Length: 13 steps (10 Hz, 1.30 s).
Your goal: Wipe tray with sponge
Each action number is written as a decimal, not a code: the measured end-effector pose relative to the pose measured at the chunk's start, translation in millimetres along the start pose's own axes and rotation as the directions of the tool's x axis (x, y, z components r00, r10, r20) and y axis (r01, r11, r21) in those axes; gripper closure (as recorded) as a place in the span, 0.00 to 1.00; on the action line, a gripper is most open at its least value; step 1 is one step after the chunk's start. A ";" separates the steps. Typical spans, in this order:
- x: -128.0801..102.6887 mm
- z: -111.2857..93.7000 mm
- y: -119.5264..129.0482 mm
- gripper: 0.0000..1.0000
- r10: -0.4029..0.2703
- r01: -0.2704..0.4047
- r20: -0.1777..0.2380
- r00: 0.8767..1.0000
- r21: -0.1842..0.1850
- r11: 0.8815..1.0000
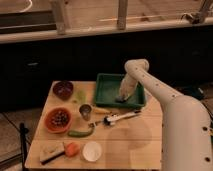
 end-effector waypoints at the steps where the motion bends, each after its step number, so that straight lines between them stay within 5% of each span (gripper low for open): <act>1: 0.5 0.0 0.3 0.97 -0.003 0.003 -0.001 1.000 0.000 1.000; 13: 2.9 1.2 1.1 0.97 -0.065 0.065 -0.001 0.998 -0.005 0.998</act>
